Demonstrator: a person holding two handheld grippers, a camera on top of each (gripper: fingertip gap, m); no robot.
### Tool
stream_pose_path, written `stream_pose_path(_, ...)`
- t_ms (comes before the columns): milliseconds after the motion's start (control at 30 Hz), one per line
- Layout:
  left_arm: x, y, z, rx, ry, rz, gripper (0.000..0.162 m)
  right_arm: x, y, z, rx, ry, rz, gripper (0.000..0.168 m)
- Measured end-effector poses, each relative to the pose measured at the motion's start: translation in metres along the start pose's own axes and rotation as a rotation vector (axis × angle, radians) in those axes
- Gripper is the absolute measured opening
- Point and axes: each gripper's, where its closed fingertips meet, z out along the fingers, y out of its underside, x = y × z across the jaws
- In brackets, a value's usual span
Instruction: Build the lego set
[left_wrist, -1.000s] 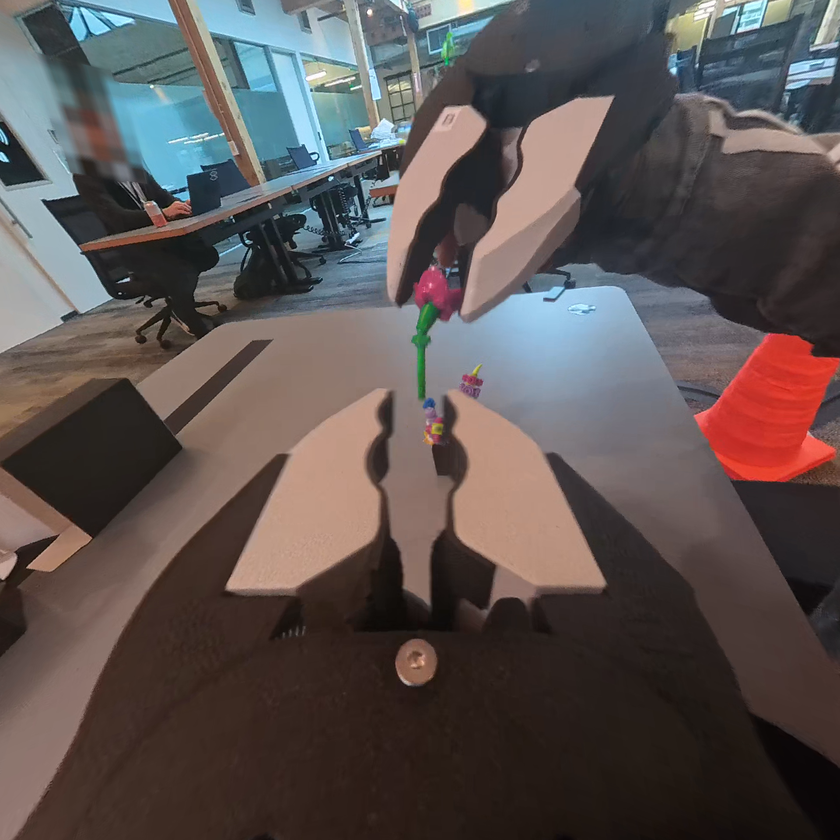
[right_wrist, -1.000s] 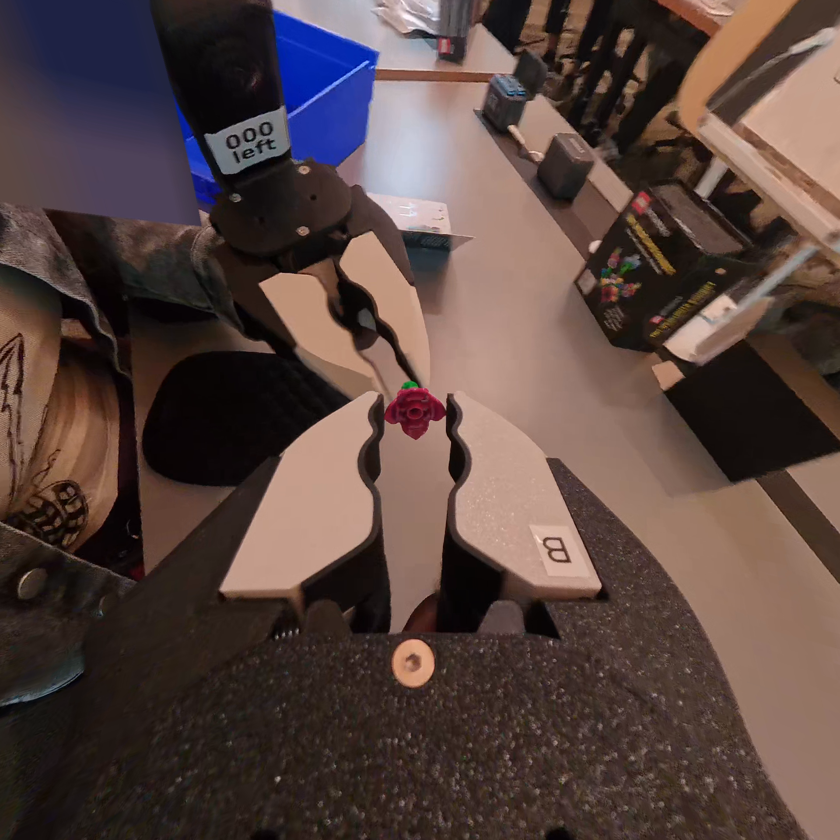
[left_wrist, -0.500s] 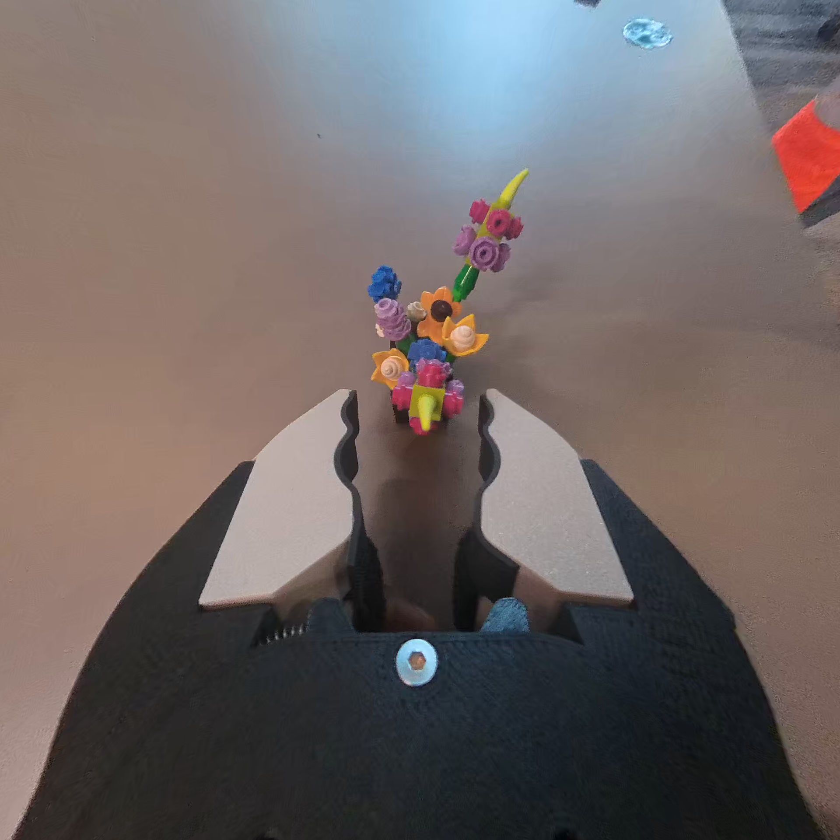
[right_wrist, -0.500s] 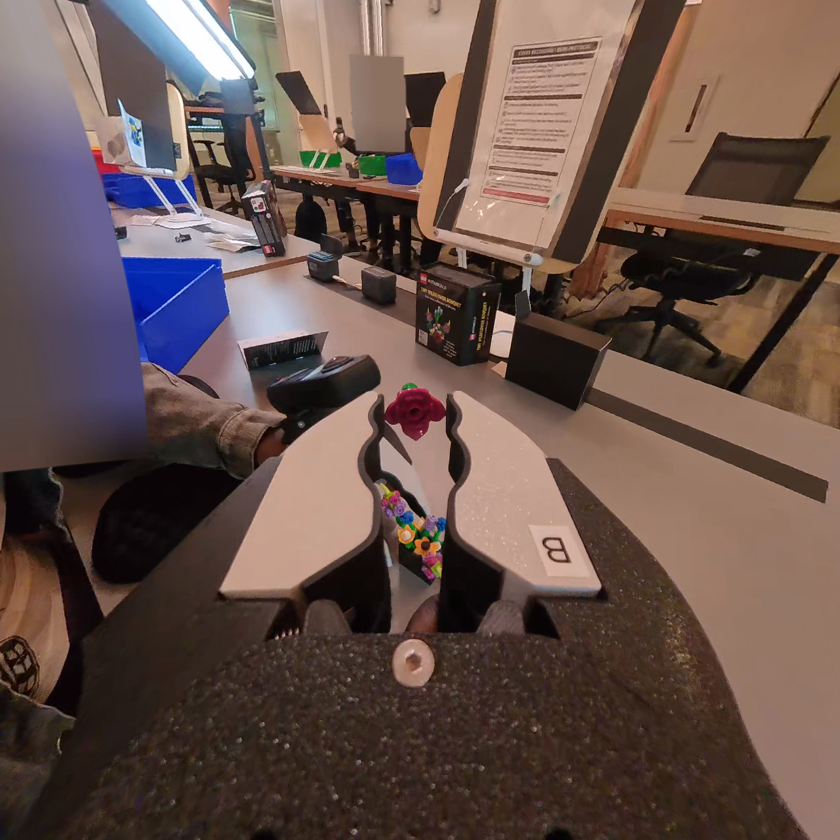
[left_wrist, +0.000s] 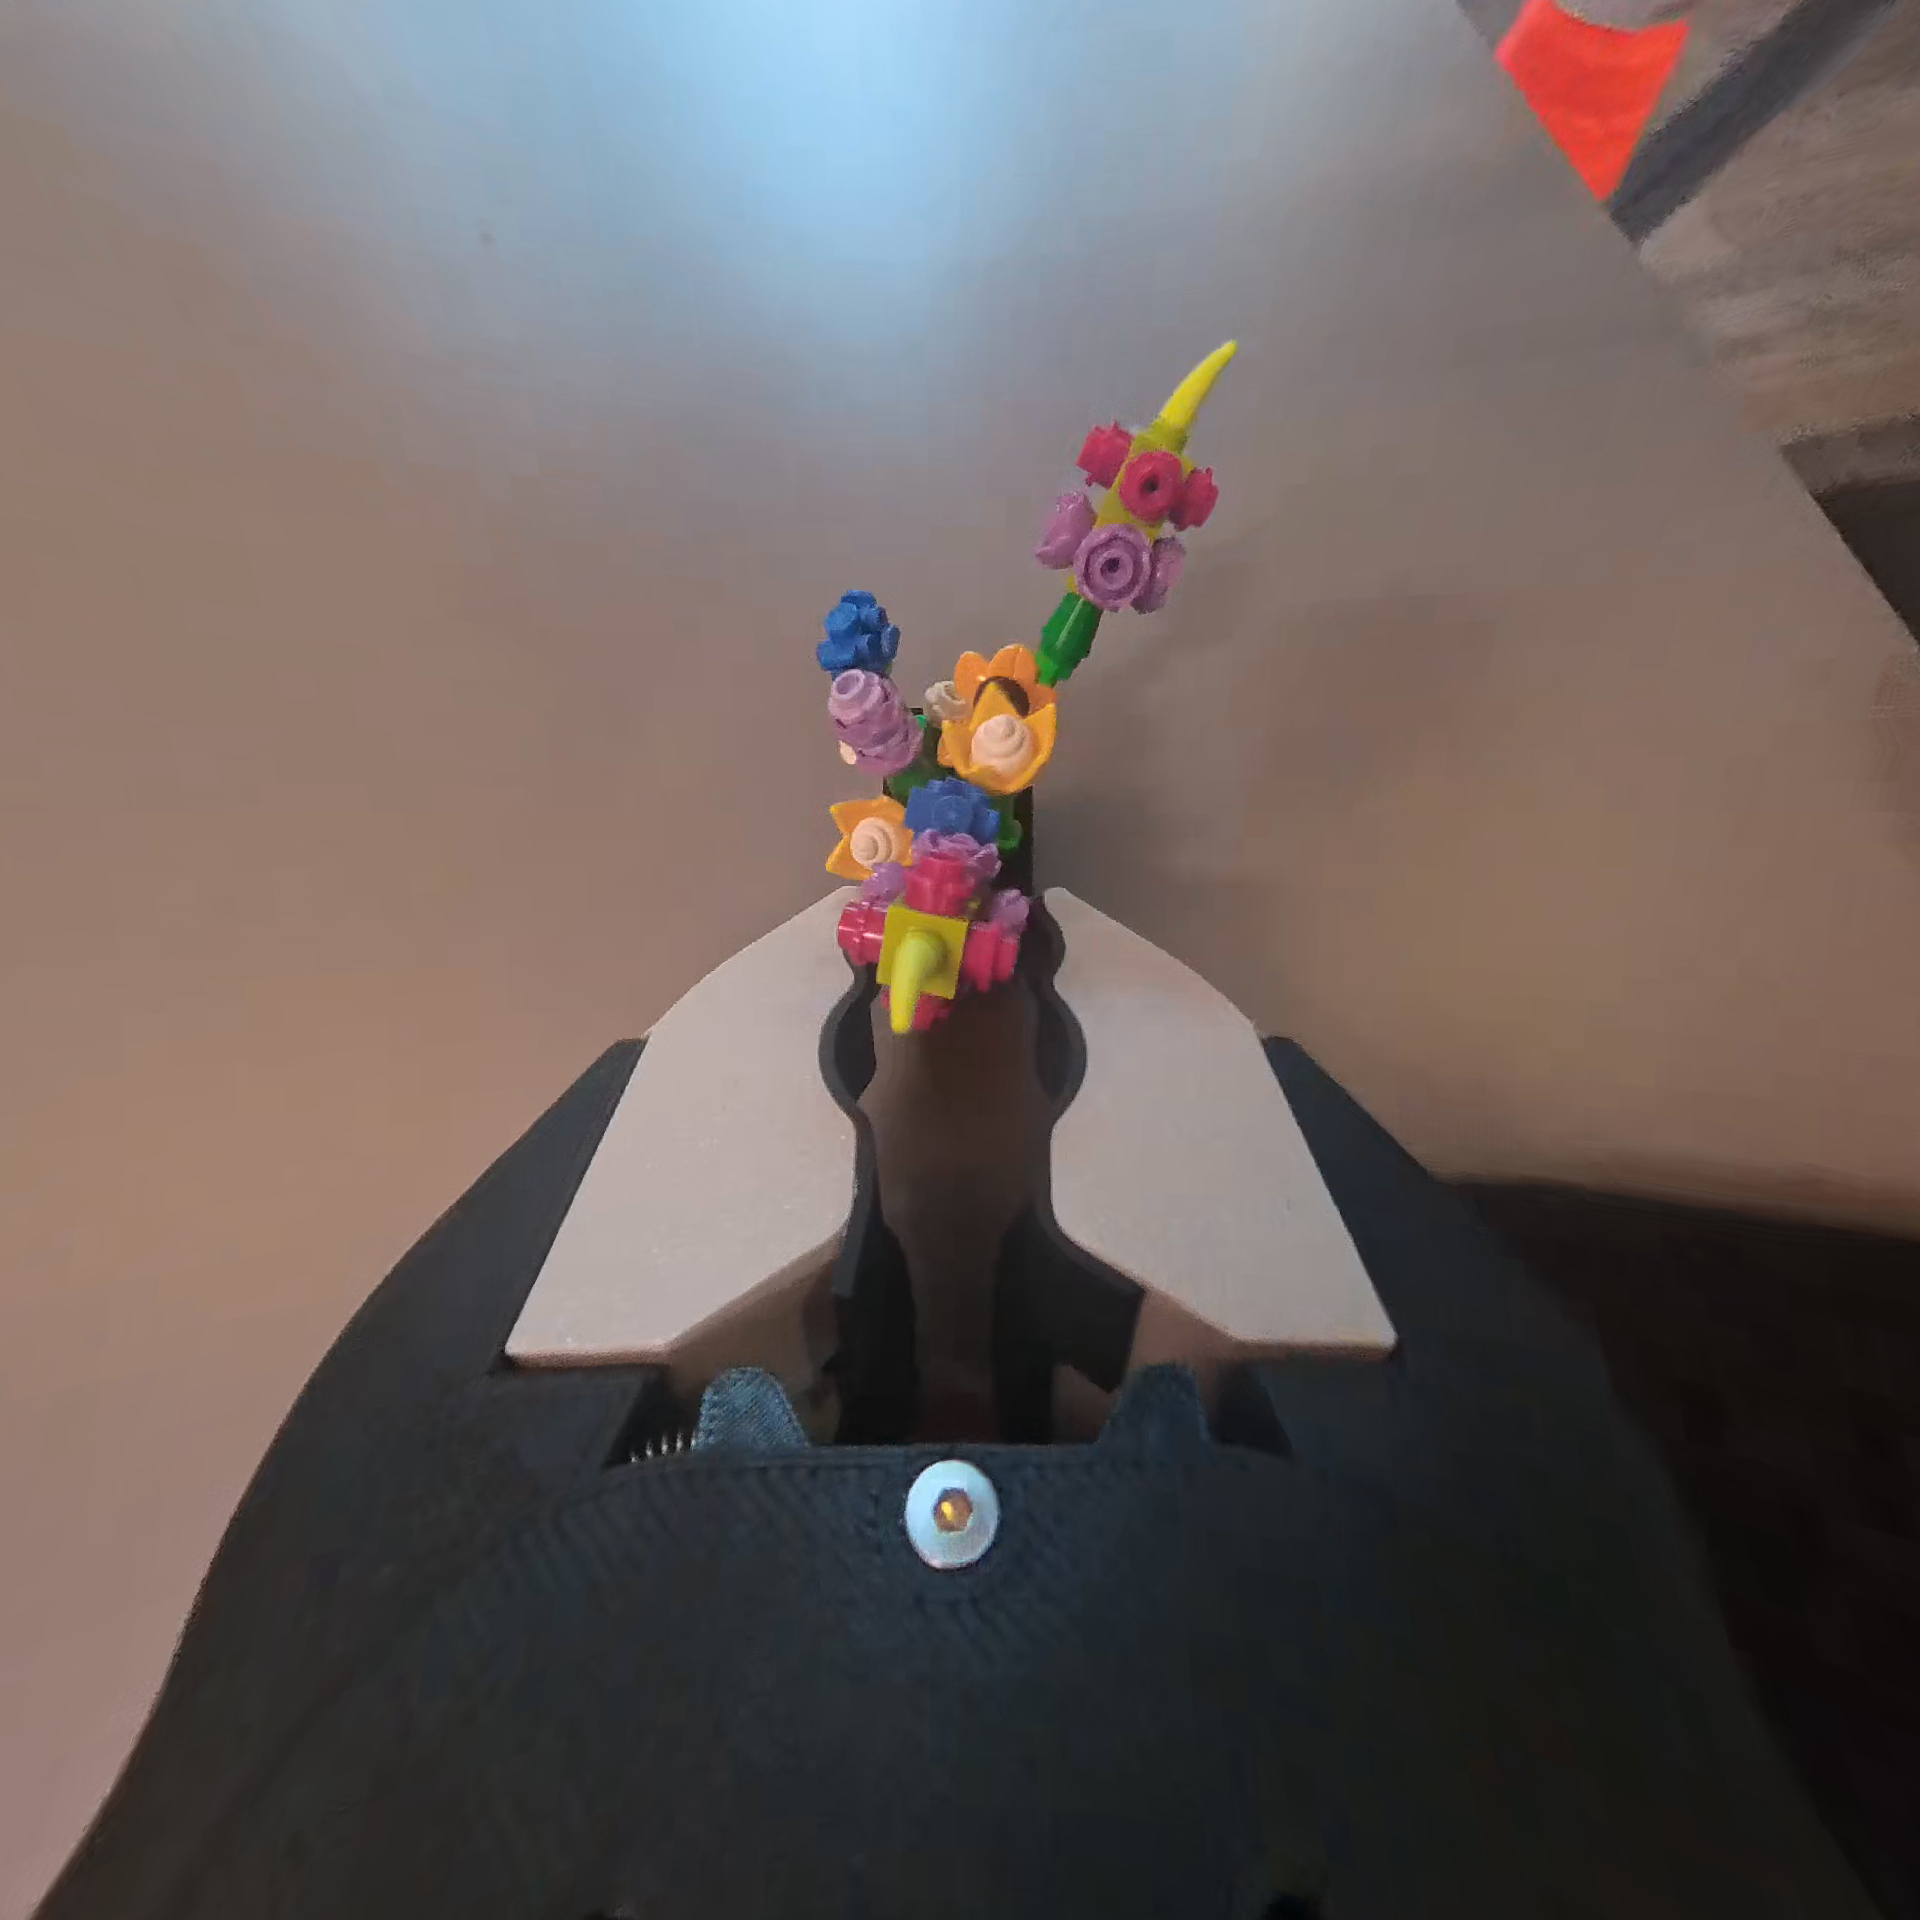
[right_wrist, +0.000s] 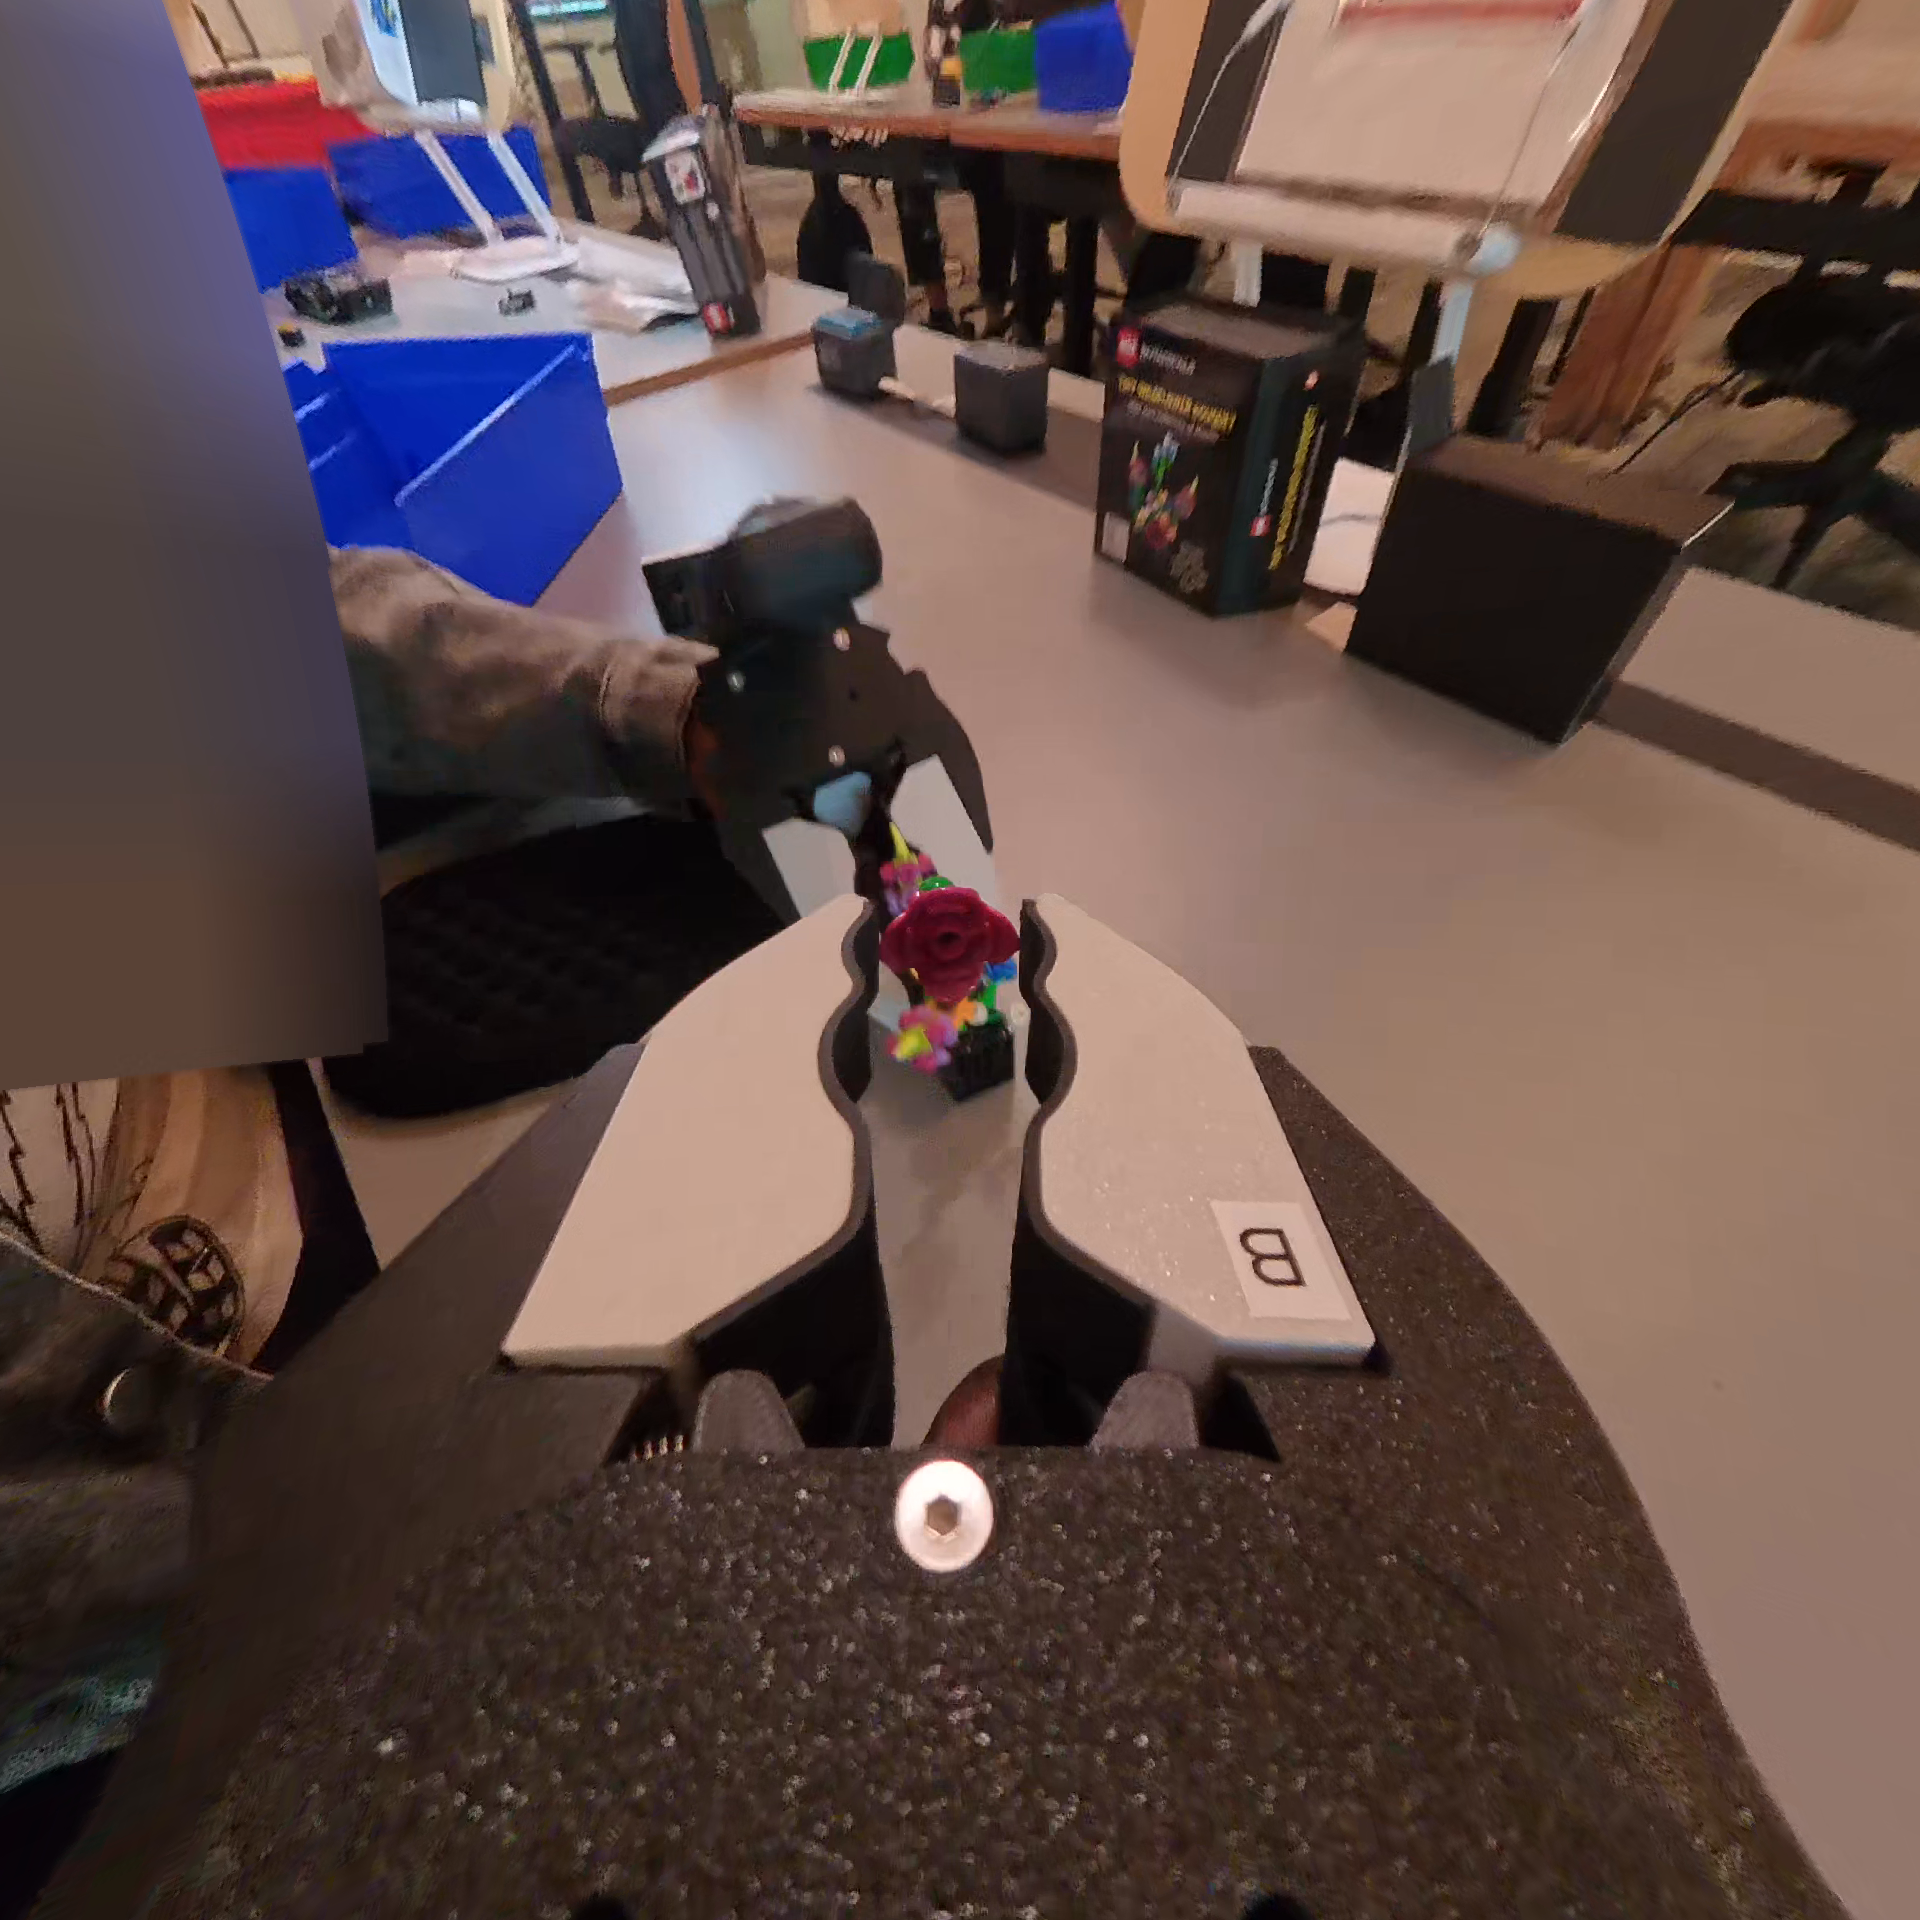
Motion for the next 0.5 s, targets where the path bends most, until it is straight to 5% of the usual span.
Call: stream_pose_path(500, 0.009, 0.011, -0.016, 0.023, 0.029, 0.101, 0.027, 0.001, 0.061, 0.066, -0.099, -0.024, 0.109, 0.025)
